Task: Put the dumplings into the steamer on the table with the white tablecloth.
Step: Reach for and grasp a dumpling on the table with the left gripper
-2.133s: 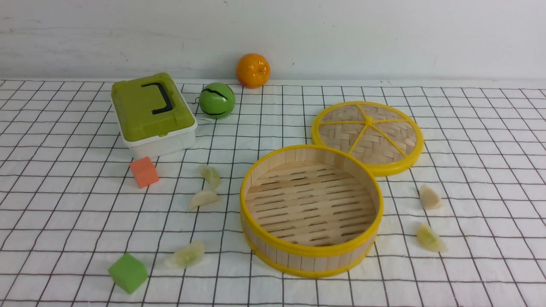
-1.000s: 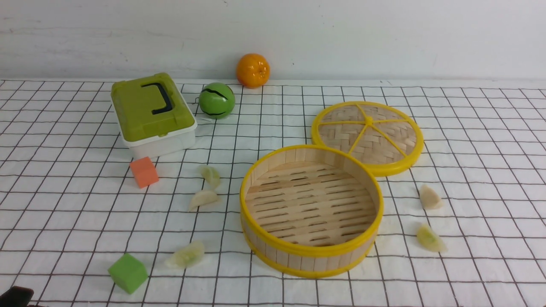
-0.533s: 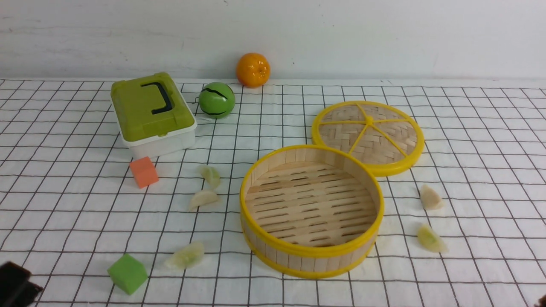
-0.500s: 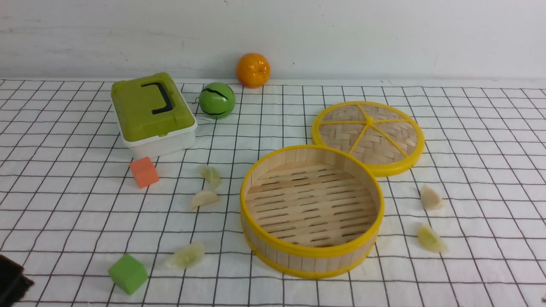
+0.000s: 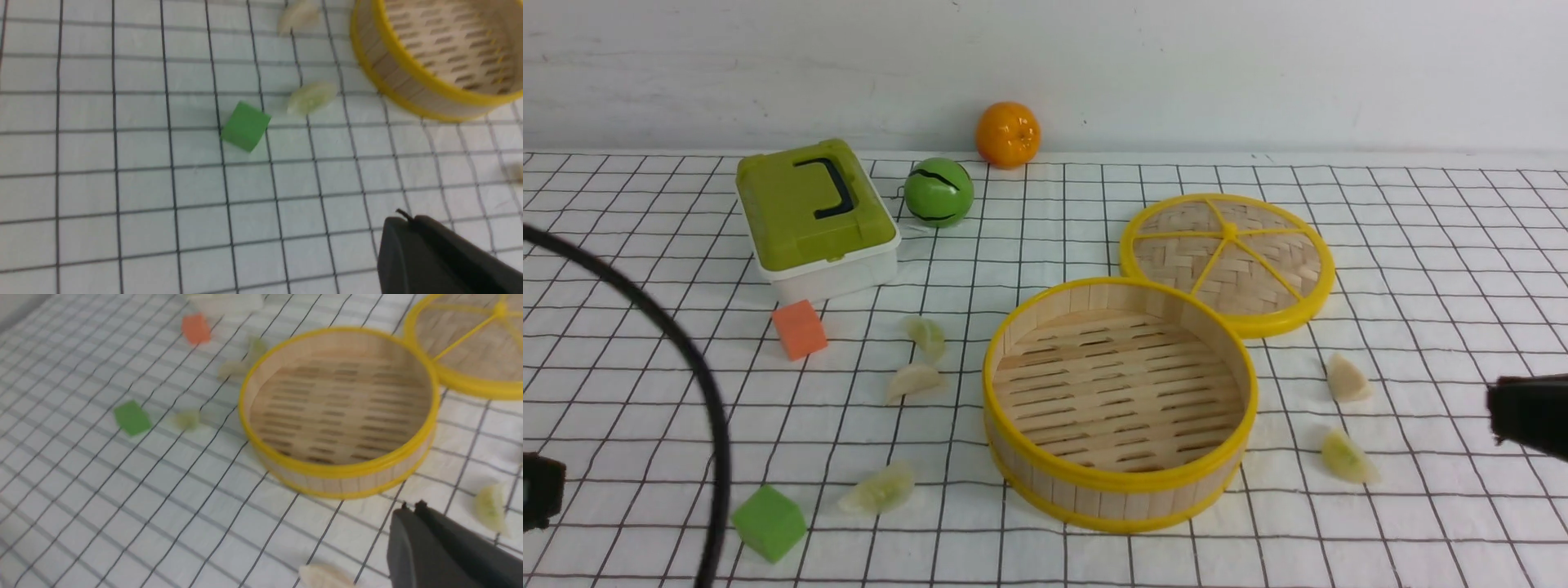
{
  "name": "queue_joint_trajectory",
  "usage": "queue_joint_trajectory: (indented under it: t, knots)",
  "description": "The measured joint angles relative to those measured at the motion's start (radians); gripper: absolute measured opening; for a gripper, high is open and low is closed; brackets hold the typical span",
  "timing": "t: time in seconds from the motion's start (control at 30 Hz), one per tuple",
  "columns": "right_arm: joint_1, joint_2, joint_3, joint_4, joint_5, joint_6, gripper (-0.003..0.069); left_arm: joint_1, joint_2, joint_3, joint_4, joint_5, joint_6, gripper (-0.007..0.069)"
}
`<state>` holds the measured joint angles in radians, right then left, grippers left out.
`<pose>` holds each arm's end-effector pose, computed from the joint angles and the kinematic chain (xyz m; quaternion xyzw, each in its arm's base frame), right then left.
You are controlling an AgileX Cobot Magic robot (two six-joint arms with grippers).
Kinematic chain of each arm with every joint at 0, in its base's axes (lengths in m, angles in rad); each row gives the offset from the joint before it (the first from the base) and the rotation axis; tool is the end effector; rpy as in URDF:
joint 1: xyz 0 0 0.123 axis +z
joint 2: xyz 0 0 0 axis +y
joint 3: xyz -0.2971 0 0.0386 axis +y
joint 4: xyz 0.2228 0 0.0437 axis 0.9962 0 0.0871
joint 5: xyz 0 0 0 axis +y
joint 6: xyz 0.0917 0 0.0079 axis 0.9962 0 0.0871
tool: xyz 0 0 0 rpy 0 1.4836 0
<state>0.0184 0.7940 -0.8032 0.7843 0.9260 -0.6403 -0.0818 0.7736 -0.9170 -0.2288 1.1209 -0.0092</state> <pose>0.1007 0.0539 0.3611 -0.1807 0.8485 0.2479 0.4312 0.0842 -0.0258 0.3638 0.0215 0.9363 -0.1284 0.3260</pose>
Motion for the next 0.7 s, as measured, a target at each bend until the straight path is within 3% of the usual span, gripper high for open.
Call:
queue_joint_trajectory:
  t: [0.17, 0.23, 0.33, 0.37, 0.5, 0.6, 0.7]
  knots:
    - [0.159, 0.127, -0.04, -0.069, 0.041, -0.006, -0.0021, -0.181, 0.267, -0.094, 0.125, 0.073, -0.083, 0.0001]
    - [0.194, 0.137, -0.04, -0.099, 0.053, -0.006, -0.002, -0.203, 0.325, -0.114, 0.139, 0.076, -0.089, 0.0035]
    - [0.232, 0.14, -0.04, -0.159, 0.06, 0.009, -0.0019, -0.236, 0.456, -0.149, 0.143, 0.059, -0.064, 0.0149]
    - [0.238, 0.14, -0.041, -0.17, 0.06, 0.024, -0.0019, -0.243, 0.509, -0.165, 0.14, 0.028, -0.016, 0.0232]
    - [0.239, 0.14, -0.041, -0.178, 0.06, 0.048, -0.0018, -0.248, 0.636, -0.181, 0.126, -0.079, 0.164, 0.0419]
    - [0.239, 0.14, -0.041, -0.174, 0.06, 0.052, -0.0018, -0.248, 0.713, -0.181, 0.099, -0.151, 0.289, 0.0493]
    - [0.239, 0.14, -0.041, -0.169, 0.06, 0.053, -0.0018, -0.248, 0.791, -0.181, 0.055, -0.234, 0.418, 0.0515]
